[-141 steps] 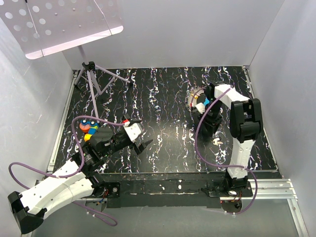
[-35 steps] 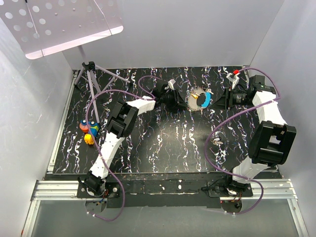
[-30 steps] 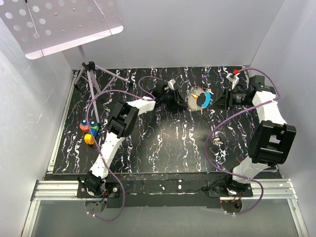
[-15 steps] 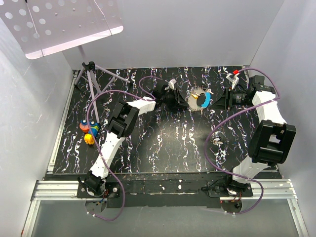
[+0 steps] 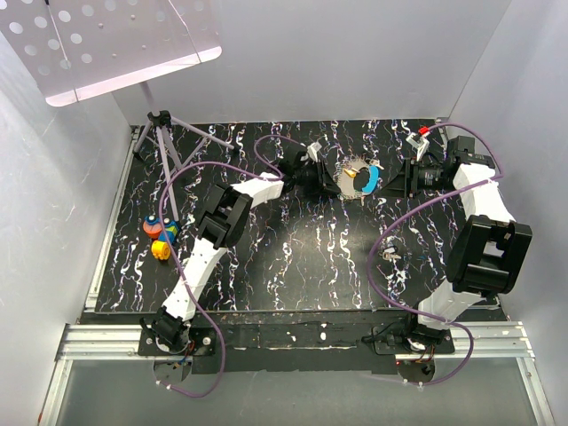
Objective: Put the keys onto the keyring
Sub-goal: Move the keyring to the center of the board.
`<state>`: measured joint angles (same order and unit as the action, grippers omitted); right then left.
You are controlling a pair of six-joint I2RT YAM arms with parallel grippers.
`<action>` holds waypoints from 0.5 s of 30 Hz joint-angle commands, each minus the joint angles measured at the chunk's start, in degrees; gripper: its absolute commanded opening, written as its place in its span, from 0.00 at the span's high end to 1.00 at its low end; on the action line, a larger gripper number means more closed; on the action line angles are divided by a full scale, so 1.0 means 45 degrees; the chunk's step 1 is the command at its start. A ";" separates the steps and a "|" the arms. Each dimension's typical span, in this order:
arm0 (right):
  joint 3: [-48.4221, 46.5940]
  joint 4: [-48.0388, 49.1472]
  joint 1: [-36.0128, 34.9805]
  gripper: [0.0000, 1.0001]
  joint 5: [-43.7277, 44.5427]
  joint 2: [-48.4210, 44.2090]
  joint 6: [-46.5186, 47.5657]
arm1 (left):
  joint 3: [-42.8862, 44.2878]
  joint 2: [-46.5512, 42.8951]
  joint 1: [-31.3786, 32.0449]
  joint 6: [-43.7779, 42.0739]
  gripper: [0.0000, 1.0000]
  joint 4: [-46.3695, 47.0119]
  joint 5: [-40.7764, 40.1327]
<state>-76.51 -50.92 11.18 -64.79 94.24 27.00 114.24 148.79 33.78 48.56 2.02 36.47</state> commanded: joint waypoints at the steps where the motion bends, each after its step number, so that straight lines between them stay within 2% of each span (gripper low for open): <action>1: -0.0615 -0.0228 0.0055 0.51 -0.0464 0.0191 0.0190 | 0.0376 -0.0174 0.0091 -0.0692 0.86 -0.0860 -0.0467; 7: -0.0615 -0.0287 0.0054 0.51 -0.0484 0.0230 0.0229 | 0.0318 -0.0388 0.0091 -0.0751 1.00 -0.0703 -0.0467; 12: -0.0654 -0.0442 0.0035 0.51 -0.0464 0.0230 0.0424 | -0.0286 -0.1148 0.0091 -0.1140 1.00 -0.0025 -0.0487; 15: -0.0693 -0.0774 0.0016 0.51 -0.0445 0.0250 0.0814 | -0.1436 -0.2298 0.0091 -0.2153 1.00 0.0331 -0.0662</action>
<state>-77.17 -51.79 11.18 -64.93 95.11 27.70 112.68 147.72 34.02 44.82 2.17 35.22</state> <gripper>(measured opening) 0.490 0.020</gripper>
